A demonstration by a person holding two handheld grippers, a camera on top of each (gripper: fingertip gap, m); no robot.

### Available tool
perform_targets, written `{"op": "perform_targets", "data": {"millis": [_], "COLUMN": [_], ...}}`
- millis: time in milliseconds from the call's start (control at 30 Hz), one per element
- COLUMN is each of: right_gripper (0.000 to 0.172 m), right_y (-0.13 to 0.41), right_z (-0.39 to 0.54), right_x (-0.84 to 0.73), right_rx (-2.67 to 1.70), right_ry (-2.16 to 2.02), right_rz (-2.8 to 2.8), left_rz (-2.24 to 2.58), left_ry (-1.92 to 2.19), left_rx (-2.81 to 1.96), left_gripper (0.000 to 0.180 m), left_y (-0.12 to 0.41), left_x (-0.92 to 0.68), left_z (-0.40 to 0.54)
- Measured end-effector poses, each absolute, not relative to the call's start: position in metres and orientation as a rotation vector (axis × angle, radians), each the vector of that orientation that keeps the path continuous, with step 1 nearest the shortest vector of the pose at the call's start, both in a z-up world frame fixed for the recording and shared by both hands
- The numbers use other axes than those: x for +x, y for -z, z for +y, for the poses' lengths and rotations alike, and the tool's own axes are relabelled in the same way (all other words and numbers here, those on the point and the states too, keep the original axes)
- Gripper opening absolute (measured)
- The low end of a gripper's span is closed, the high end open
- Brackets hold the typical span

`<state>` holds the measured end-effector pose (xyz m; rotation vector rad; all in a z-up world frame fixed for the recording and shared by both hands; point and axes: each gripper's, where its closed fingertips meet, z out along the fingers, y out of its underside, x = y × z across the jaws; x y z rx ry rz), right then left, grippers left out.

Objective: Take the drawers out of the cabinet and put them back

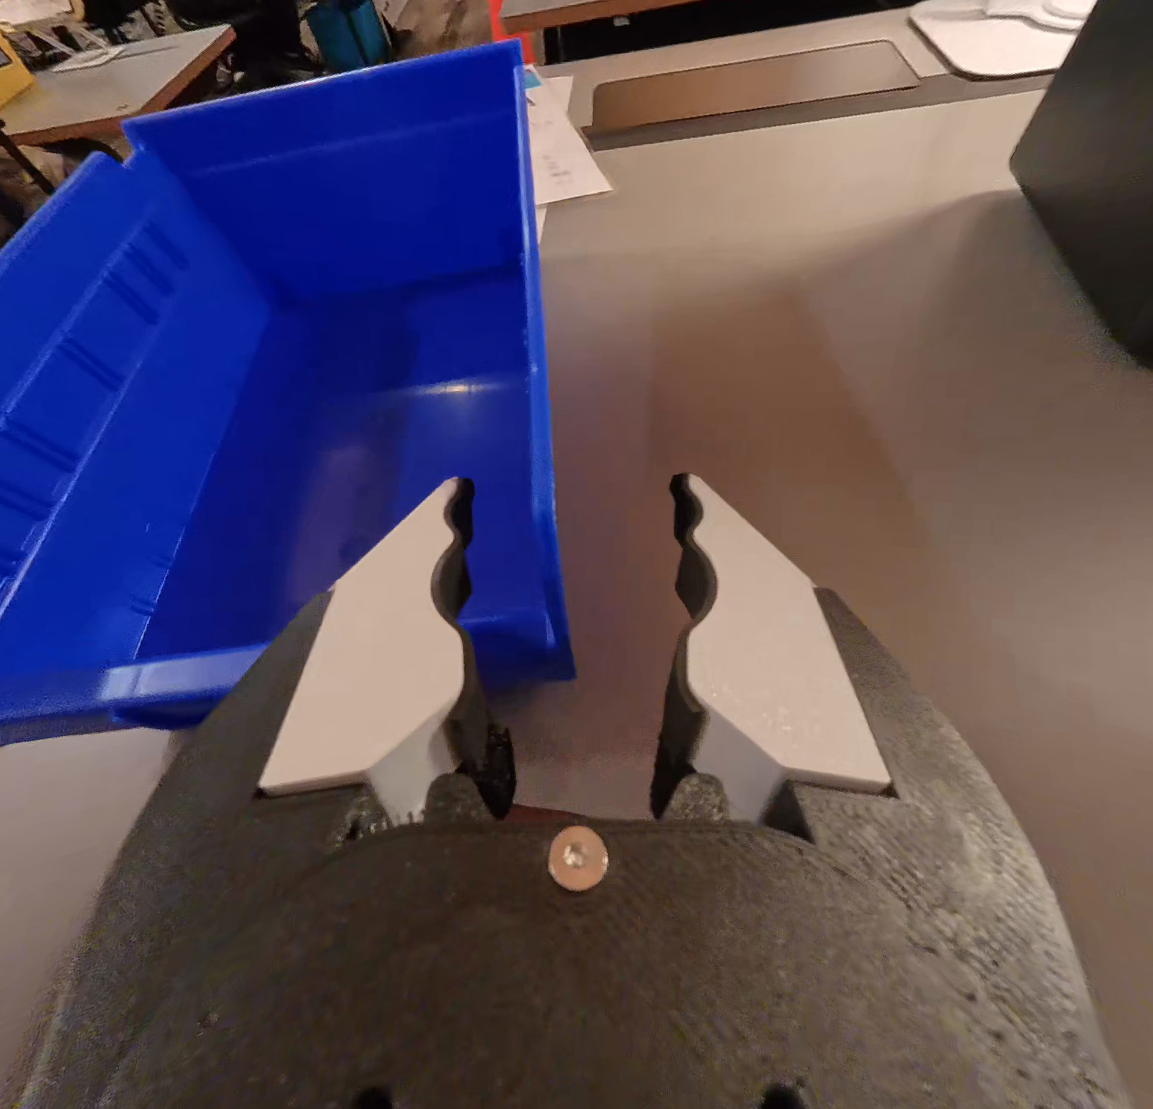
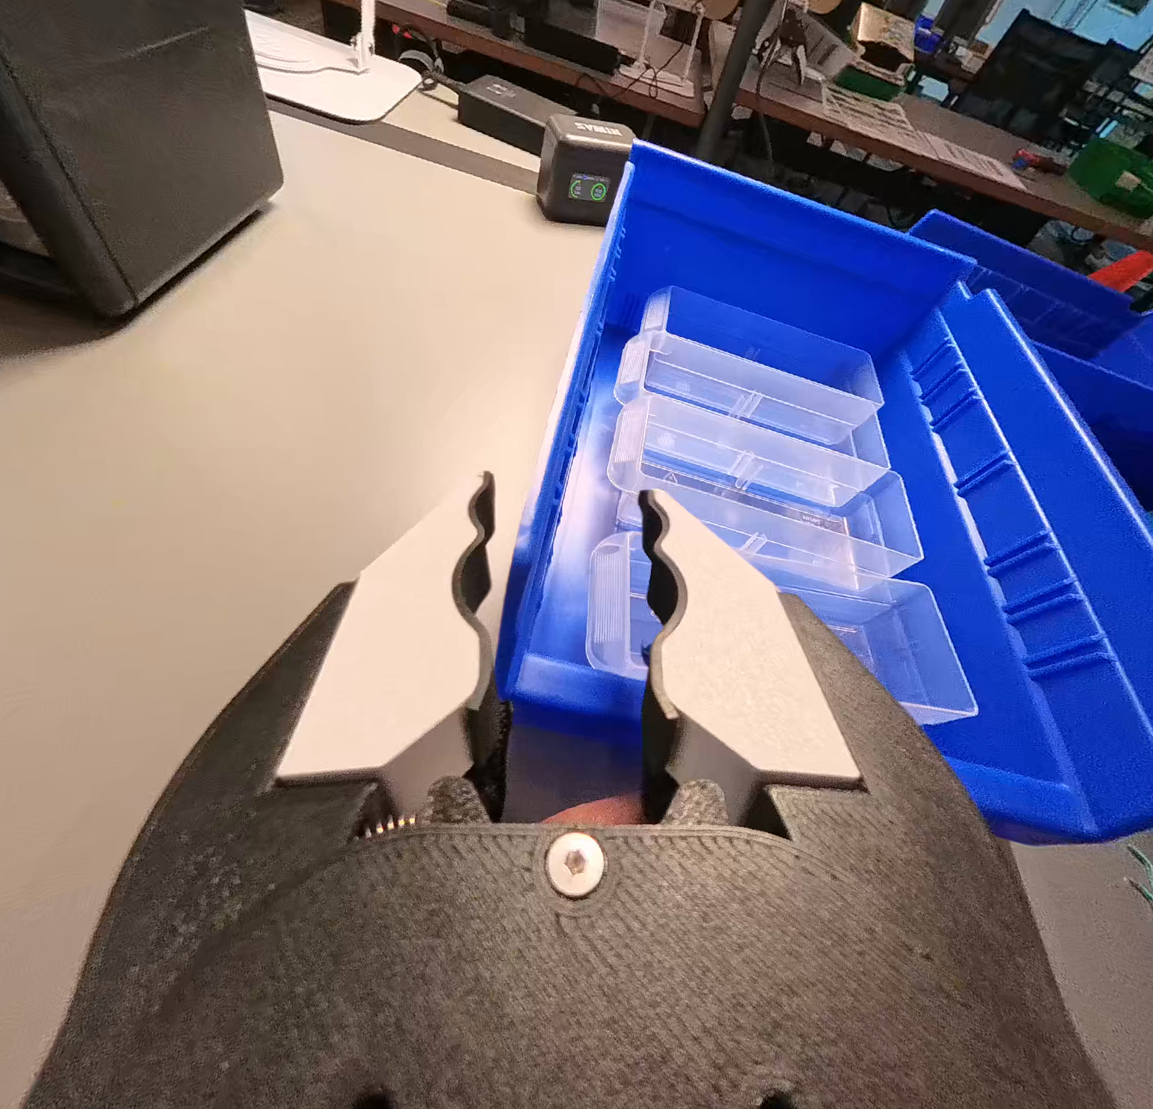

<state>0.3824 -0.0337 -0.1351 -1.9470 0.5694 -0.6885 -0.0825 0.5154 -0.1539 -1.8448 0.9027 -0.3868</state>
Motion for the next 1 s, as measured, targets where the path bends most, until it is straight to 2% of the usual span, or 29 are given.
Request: {"op": "perform_targets", "data": {"millis": [133,233,600,1000], "right_gripper": [0.029,0.005,0.004,0.005], "right_y": [0.142,0.139,0.138,0.141], "right_z": [-0.028,-0.023,-0.045,-0.094], "right_x": [0.391,0.393,0.368,0.261], "right_rx": [-1.938,-1.910,-1.903,-1.959], "right_ry": [0.716,0.768,0.811,0.422], "right_rz": [0.615,0.603,0.533,0.101], "left_rz": [0.842,0.823,0.959,1.225], "left_ry": [0.339,0.337,0.377,0.690], "left_rx": [-1.802,-1.768,-1.655,-1.533], "left_gripper": [0.039,0.006,0.003,0.002], "left_y": [0.152,0.147,0.141,0.132], "left_x": [-0.080,-0.079,-0.088,-0.114], "left_z": [0.534,0.538,0.499,0.386]}}
